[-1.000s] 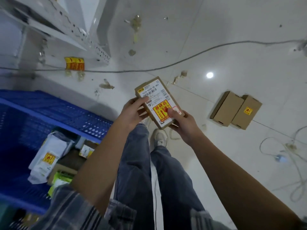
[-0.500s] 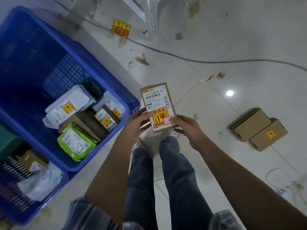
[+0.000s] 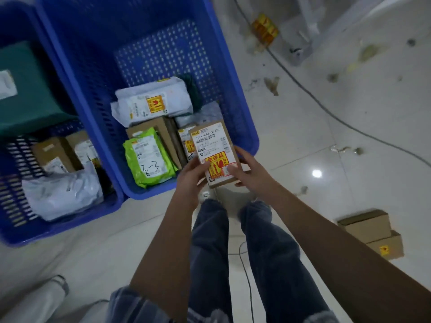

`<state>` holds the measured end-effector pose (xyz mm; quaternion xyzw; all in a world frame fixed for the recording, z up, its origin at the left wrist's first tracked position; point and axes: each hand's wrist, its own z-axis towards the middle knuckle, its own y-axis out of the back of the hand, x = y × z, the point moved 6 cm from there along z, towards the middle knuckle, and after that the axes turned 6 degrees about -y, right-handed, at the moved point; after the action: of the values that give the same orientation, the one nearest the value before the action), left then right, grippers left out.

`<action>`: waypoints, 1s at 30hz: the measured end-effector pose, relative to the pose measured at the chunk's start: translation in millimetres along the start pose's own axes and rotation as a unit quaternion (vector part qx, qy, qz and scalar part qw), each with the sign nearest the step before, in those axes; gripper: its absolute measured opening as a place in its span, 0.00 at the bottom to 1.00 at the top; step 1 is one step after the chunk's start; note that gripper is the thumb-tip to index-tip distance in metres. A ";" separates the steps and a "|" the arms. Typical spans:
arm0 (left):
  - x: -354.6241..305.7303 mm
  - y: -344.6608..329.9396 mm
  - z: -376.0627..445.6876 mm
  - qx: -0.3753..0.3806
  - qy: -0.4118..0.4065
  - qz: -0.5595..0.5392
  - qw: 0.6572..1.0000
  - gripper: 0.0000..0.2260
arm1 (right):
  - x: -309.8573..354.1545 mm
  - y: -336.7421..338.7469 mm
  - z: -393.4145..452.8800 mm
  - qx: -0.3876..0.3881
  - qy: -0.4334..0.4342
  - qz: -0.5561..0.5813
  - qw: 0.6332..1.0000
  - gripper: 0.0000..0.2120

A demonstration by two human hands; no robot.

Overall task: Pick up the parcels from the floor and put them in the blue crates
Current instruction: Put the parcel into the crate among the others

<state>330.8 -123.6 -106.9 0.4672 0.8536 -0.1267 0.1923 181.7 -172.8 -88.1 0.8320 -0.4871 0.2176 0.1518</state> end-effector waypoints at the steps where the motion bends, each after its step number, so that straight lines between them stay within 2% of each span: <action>1: -3.8 5.4 7.1 -0.015 -0.004 -0.006 1.000 0.18 | 5.9 -8.0 7.6 -0.004 0.000 -0.008 1.000 0.28; 4: -20.0 21.3 33.8 -0.044 -0.030 0.008 0.999 0.22 | 18.2 -27.6 34.6 -0.011 -0.009 -0.034 0.999 0.29; 8: -30.4 32.3 73.6 -0.074 -0.072 0.130 0.986 0.19 | 23.1 -42.8 84.2 -0.038 -0.024 -0.087 0.995 0.26; 11: -21.8 40.3 104.6 -0.117 -0.075 0.273 0.952 0.18 | 8.4 -52.1 126.8 -0.054 -0.056 -0.103 0.992 0.22; 14: -7.6 49.4 135.8 -0.134 -0.051 0.371 0.918 0.15 | -11.7 -68.4 163.5 -0.024 -0.096 -0.108 0.989 0.22; 17: -0.7 49.5 155.8 -0.128 -0.068 0.494 0.857 0.14 | -28.7 -75.6 190.2 -0.018 -0.117 -0.087 0.989 0.22; 20: 4.8 30.0 170.3 -0.057 -0.108 0.670 0.733 0.25 | -43.8 -82.0 209.4 0.007 -0.119 -0.122 0.985 0.23; 21: 8.7 20.9 174.0 -0.020 -0.110 0.708 0.697 0.30 | -50.2 -84.5 216.2 0.020 -0.121 -0.136 0.983 0.23; 22: 13.3 13.1 176.9 0.010 -0.100 0.729 0.677 0.33 | -51.0 -86.9 219.2 0.026 -0.121 -0.143 0.982 0.22; 25: 27.5 5.7 185.4 0.019 -0.040 0.741 0.670 0.34 | -47.1 -91.4 228.3 0.030 -0.124 -0.130 0.983 0.19; 28: 36.9 11.2 191.1 0.001 0.004 0.733 0.680 0.35 | -43.6 -90.4 235.7 0.051 -0.115 -0.201 0.972 0.19; 30: 35.5 13.2 189.6 0.006 0.012 0.745 0.667 0.36 | -38.9 -88.7 234.1 0.073 -0.111 -0.237 0.962 0.20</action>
<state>364.4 -165.1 -292.7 0.9503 0.2223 0.0588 0.2097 292.9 -210.1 -312.8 0.9515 -0.2722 0.1169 0.0826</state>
